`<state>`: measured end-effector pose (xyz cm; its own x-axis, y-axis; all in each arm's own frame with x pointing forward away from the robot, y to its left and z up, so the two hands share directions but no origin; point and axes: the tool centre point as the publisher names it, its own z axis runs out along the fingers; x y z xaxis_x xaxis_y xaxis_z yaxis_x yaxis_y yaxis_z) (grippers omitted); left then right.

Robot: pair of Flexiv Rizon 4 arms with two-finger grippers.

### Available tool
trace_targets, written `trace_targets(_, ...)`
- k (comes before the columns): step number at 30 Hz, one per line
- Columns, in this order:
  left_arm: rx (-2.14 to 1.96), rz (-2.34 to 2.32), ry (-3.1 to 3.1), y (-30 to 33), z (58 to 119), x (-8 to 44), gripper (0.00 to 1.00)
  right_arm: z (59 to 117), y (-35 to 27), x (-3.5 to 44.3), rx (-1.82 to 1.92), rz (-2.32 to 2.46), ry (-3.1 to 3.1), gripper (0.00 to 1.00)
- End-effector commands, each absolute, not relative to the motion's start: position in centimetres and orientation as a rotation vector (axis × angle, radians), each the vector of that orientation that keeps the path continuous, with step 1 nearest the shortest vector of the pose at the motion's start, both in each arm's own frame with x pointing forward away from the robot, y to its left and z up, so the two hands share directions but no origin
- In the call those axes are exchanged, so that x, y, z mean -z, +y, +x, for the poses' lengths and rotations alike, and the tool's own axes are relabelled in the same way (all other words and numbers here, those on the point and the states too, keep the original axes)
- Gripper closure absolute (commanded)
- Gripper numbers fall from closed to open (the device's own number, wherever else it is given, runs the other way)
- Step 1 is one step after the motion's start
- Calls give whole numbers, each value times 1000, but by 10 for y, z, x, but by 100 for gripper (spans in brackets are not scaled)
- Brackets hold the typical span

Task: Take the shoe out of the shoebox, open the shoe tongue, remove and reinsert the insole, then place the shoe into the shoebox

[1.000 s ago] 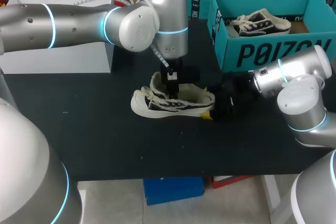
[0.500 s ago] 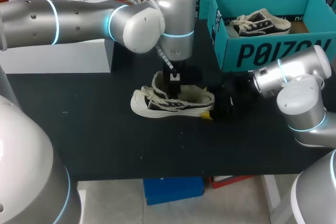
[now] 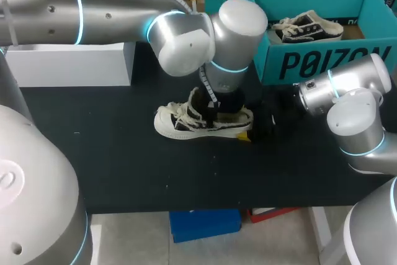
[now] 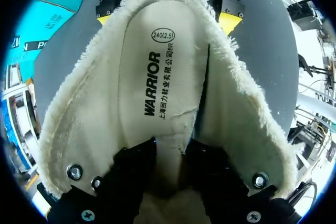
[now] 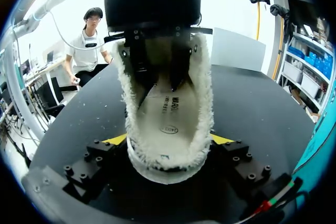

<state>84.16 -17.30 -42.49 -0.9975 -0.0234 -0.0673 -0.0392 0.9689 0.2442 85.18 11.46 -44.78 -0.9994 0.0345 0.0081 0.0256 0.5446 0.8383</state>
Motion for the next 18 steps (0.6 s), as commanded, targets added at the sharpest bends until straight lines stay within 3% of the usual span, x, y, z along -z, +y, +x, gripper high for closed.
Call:
trace_targets(1,-481,12,2843,-160,839,479,65,852,113,451,-1490,57,2755,100)
trace_targets(11,-572,127,2593,-147,859,497,69,852,113,451,-1490,57,2755,100)
trace_targets(18,-516,41,2505,-135,879,500,85,852,113,451,-1490,57,2755,100)
